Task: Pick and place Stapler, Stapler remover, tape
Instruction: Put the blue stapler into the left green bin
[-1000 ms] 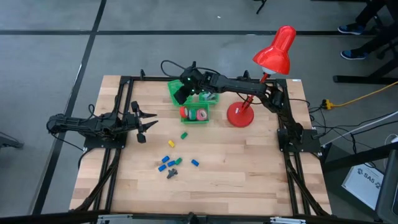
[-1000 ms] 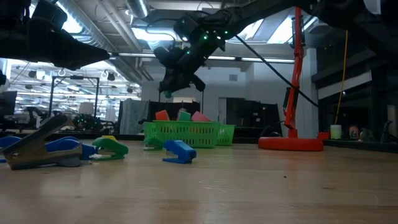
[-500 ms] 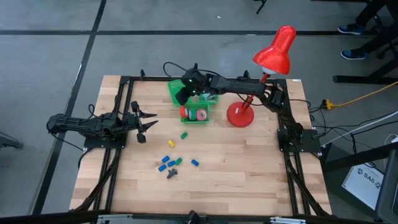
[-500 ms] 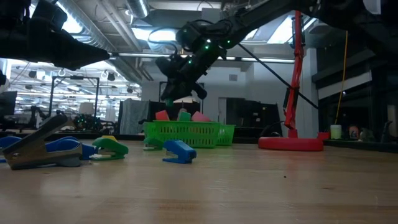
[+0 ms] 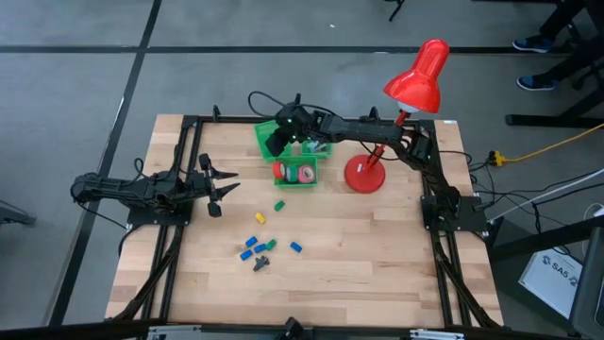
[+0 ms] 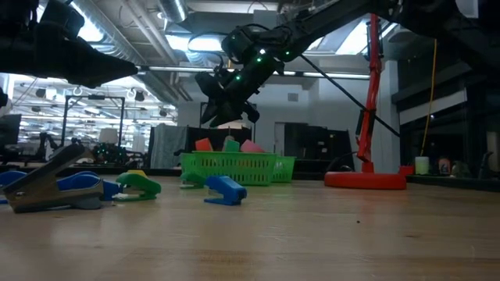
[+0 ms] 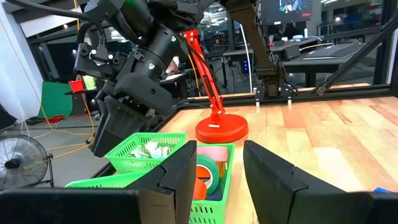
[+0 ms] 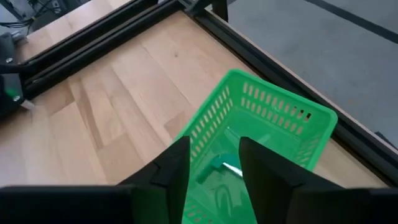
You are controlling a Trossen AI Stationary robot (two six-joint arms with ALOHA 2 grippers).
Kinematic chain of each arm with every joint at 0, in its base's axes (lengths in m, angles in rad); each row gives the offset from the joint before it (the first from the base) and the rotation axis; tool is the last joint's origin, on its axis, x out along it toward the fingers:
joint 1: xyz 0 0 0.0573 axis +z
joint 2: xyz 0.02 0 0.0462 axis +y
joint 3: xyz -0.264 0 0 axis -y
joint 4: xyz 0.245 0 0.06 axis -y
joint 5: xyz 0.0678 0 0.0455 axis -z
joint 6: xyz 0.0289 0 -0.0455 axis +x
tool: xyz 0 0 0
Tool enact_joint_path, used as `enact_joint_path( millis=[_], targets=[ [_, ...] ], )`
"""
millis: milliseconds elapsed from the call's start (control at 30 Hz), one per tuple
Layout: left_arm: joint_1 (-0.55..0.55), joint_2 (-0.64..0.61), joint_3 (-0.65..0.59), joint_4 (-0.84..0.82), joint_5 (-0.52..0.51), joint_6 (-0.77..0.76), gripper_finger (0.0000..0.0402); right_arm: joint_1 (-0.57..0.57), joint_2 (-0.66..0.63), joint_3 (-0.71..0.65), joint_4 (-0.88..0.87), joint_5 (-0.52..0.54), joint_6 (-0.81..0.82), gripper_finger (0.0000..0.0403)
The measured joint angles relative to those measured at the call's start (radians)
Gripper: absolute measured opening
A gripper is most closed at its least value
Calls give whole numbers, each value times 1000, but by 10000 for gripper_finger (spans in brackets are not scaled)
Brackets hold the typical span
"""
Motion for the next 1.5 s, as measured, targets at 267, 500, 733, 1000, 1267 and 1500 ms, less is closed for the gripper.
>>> enact_joint_path(
  millis=[267,500,733,1000,1267,1500],
  targets=[
    [0,0,0,0,0,0,128,0,0,0,3,-26,51,162],
    [0,0,0,0,0,0,127,23,0,0,2,-79,49,162],
    [0,0,0,0,0,0,128,101,0,0,-1,-79,18,162],
    [0,0,0,0,0,0,127,234,0,0,-75,-80,-69,162],
    [0,0,0,0,0,0,127,353,0,0,-218,-79,-108,162],
    [0,0,0,0,0,0,127,438,0,0,-321,31,-73,162]
  ],
)
